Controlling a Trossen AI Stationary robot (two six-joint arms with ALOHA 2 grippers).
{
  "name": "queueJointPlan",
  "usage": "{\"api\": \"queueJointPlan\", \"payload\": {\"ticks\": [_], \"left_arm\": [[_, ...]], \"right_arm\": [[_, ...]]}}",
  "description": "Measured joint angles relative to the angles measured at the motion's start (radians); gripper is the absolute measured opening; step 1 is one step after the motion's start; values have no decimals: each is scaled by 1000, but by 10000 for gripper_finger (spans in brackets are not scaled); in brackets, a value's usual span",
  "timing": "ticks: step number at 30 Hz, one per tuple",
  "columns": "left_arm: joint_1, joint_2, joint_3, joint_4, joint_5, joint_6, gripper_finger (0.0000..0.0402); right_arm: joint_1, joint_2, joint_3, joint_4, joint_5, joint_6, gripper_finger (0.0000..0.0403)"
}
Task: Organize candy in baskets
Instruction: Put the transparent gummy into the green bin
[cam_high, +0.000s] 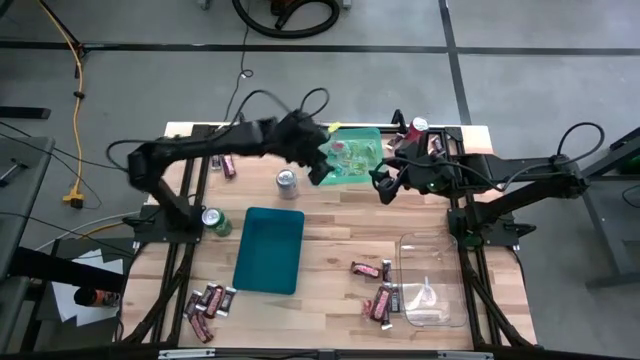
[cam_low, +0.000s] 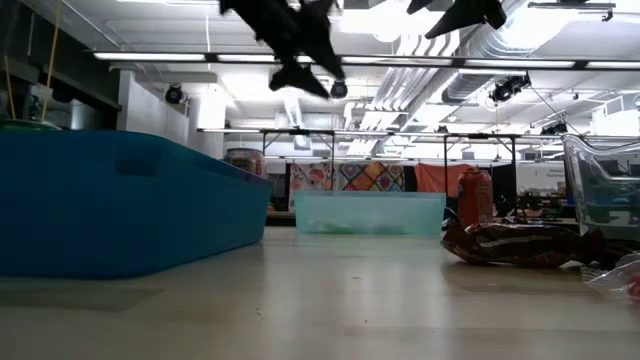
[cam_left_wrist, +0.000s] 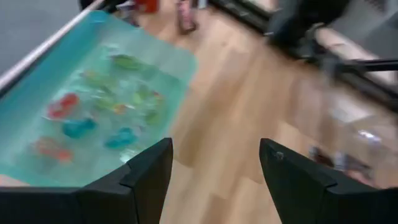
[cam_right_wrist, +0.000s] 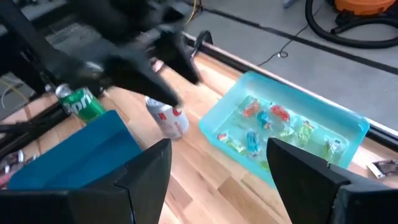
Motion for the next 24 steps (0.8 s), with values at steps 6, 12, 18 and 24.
{"api": "queueJointPlan", "payload": {"ticks": [6,12,18,24], "left_arm": [[-171,-242,-258,294,-136,-138,225],[-311,-407,-439,437,-295,-217,225],[-371,-473,-477,433,-424,-217,225],[-375,-514,-477,439,-508,-202,225]], "right_arm": [[0,0,0,-16,-22,-1,259],[0,0,0,-22,-50,-3,259],[0,1,-2,-22,-149,2,259],[60,91,-20,38,-516,67,259]]}}
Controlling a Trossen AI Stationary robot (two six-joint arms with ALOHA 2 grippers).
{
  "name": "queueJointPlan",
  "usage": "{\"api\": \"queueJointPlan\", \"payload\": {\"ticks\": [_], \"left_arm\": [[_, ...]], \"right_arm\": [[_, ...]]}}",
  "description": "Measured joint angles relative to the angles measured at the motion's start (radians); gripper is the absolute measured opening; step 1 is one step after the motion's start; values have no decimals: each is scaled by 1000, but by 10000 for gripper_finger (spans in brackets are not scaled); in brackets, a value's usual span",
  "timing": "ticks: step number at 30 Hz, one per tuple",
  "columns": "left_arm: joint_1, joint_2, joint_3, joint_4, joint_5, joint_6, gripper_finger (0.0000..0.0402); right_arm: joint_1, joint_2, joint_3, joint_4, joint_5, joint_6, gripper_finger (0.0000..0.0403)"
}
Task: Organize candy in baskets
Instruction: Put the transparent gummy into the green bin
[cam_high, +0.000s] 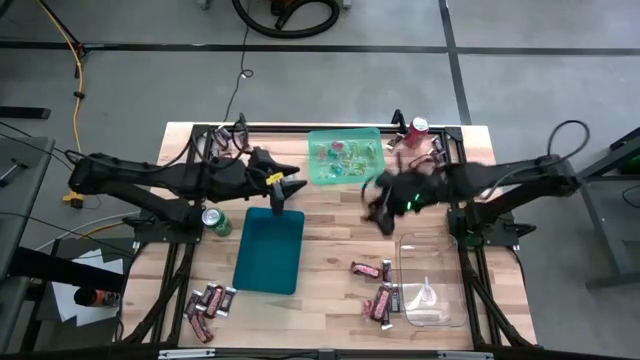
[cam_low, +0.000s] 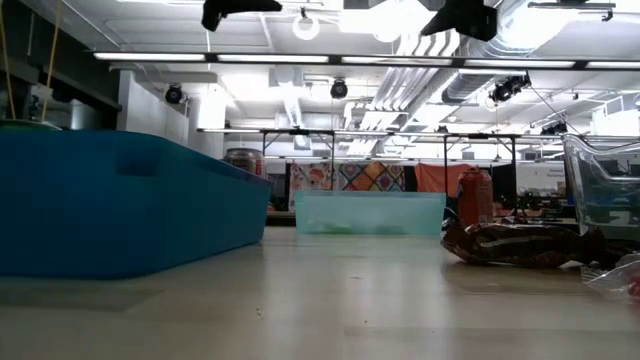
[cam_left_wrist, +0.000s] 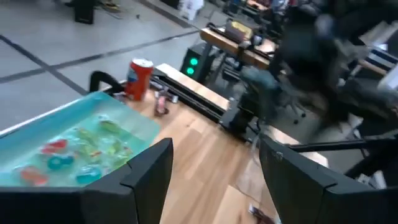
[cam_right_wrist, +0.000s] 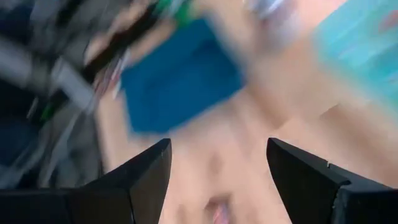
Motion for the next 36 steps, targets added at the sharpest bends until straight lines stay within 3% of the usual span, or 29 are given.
{"api": "queueJointPlan", "payload": {"ticks": [8,17,22,30,36], "left_arm": [[0,-22,0,2,13,-10,225],[0,-22,0,-2,53,-5,225],[2,-22,0,-4,53,8,225],[3,-22,0,-7,50,36,225],[3,-21,0,-21,38,39,225]], "right_arm": [[209,249,-1,-38,-40,-49,259],[259,508,-1,-7,-63,-142,259],[259,551,-1,7,-75,-139,259],[362,508,55,50,-285,-95,259],[470,561,57,100,-156,-148,259]]}}
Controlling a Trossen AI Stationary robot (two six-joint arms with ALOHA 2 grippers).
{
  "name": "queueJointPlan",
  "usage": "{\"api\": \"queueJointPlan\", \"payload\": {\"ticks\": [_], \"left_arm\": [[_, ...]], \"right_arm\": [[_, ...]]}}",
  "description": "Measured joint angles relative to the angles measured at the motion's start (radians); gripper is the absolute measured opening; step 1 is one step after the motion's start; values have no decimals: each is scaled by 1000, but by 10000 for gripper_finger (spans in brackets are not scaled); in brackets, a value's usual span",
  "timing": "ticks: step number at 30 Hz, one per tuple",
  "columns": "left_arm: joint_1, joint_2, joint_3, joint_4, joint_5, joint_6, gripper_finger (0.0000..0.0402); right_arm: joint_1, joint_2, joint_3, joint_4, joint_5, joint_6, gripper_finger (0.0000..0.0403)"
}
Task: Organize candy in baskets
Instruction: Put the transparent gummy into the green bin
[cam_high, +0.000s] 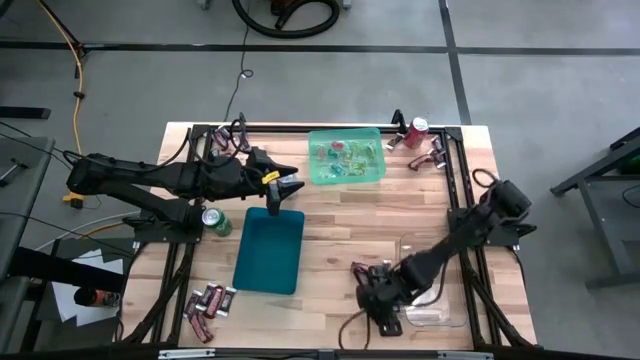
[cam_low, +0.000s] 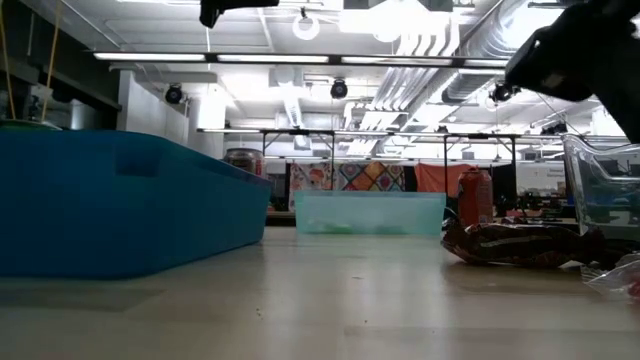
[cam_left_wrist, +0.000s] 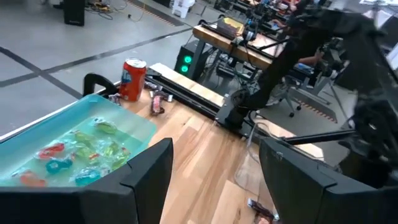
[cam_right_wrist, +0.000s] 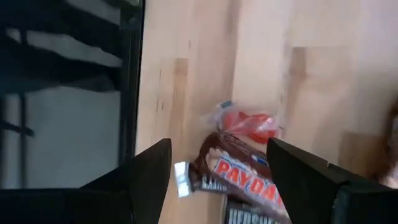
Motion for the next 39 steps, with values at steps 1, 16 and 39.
{"api": "queueJointPlan", "payload": {"ticks": [1,16,39], "left_arm": [[0,0,0,-8,-8,0,225],[1,0,0,-38,-32,-1,225],[26,0,0,-36,-41,10,225]], "right_arm": [[9,14,0,21,9,-26,259],[29,151,0,110,105,-136,259],[-51,54,57,-128,251,-340,19]]}}
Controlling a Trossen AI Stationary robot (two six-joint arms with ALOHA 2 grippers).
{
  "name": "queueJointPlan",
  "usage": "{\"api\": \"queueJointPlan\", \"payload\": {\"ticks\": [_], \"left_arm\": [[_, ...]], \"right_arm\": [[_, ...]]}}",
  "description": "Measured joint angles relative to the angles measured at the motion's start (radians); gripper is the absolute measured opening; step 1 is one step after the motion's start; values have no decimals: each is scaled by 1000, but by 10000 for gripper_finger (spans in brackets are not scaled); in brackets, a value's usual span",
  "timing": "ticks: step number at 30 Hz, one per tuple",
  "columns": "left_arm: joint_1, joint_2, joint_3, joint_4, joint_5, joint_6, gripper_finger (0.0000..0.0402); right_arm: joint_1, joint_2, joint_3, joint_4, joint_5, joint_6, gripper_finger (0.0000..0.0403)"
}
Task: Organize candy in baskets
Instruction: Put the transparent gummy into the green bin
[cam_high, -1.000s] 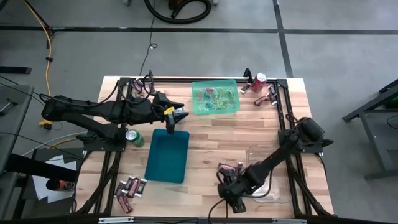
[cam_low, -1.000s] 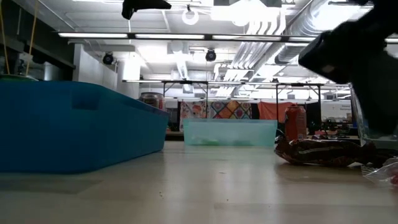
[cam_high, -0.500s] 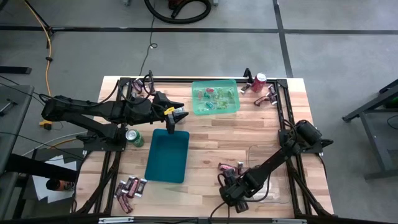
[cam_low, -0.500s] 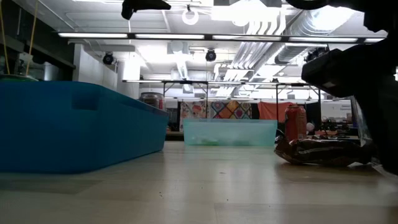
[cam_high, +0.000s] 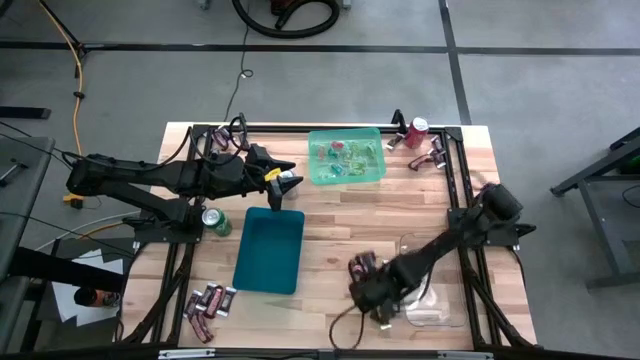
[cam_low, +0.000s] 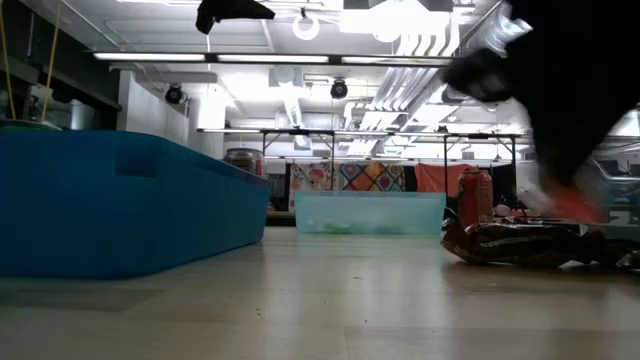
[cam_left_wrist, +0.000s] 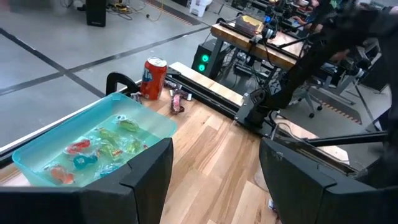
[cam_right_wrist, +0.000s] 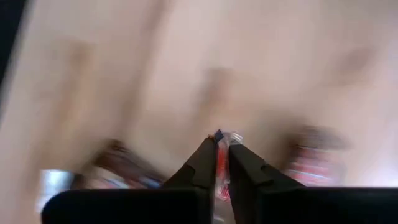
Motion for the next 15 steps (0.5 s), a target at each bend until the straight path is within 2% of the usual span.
{"api": "queueJointPlan", "payload": {"ticks": [4,8,11,15], "left_arm": [[0,0,0,0,-16,24,225],[0,0,0,2,-22,5,225],[-1,0,0,8,46,-11,225],[-3,0,0,7,115,-25,225]], "right_arm": [[-85,-130,43,-138,186,-99,6],[-220,-278,19,-135,350,-120,7],[-353,-357,-46,-55,376,-129,3],[-543,-413,-168,192,365,-167,6]]}}
